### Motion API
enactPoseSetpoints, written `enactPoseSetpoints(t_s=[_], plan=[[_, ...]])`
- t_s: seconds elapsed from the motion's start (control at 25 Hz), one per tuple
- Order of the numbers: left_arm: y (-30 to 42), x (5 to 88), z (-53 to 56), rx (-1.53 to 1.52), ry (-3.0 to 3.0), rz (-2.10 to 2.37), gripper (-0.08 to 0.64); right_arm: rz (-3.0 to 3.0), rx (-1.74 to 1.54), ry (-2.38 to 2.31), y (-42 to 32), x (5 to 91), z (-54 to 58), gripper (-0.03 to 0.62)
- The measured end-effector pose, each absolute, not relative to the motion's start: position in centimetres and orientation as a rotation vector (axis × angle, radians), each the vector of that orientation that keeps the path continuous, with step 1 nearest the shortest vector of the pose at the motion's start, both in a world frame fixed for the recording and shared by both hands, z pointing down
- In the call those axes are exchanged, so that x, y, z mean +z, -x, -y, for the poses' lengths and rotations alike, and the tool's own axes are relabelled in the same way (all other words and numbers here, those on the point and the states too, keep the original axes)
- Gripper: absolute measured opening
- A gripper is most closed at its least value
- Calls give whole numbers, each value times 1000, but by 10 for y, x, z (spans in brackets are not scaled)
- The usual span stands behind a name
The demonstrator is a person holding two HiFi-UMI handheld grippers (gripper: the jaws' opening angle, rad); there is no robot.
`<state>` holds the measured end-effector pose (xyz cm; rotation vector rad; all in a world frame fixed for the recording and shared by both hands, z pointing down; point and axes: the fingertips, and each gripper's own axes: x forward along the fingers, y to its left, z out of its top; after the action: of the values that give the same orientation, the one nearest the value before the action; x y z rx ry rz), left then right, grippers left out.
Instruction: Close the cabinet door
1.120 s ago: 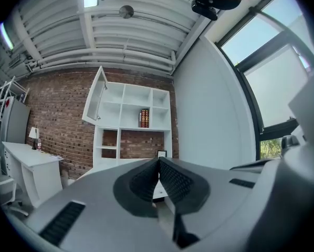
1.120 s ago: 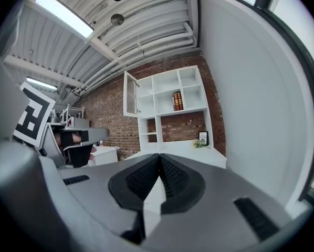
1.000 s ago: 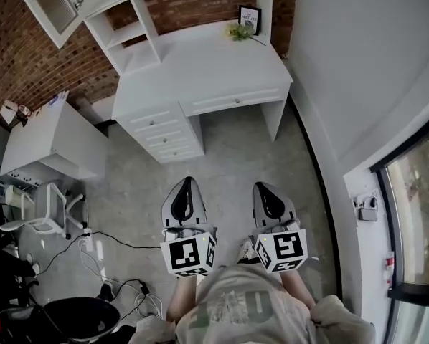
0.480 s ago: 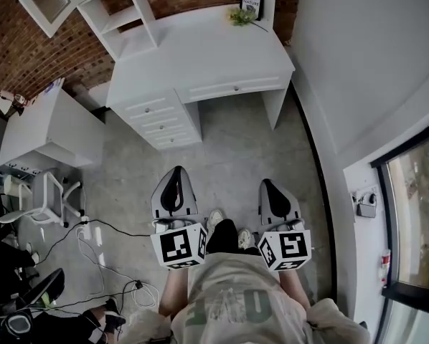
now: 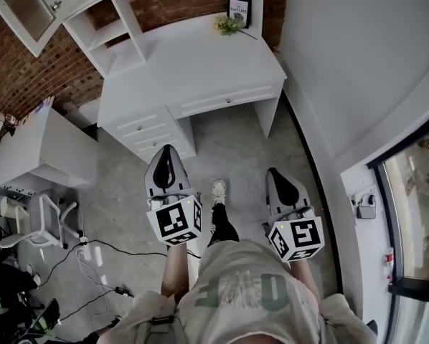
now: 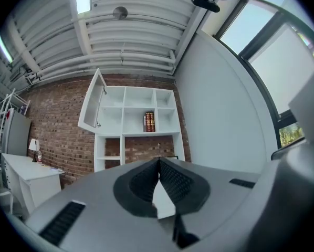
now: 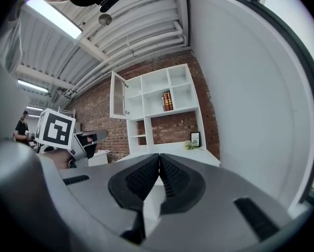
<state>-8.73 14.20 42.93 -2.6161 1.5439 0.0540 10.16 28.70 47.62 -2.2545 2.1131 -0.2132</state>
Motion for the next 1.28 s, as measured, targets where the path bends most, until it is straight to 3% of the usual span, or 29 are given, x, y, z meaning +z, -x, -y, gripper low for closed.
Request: enactPoseSetpoints(t_s=[0.36, 0.88, 1.28], plan=[[42, 418, -46, 129, 2669, -1492, 14, -2184, 93, 2241, -129, 426, -156, 17], [71, 424, 178, 103, 2626, -1706, 14, -2388, -48, 2065, -117, 434, 98, 17], [25, 412, 276, 87, 2734, -1625, 14, -2410, -194, 2075, -128, 441, 203, 17]])
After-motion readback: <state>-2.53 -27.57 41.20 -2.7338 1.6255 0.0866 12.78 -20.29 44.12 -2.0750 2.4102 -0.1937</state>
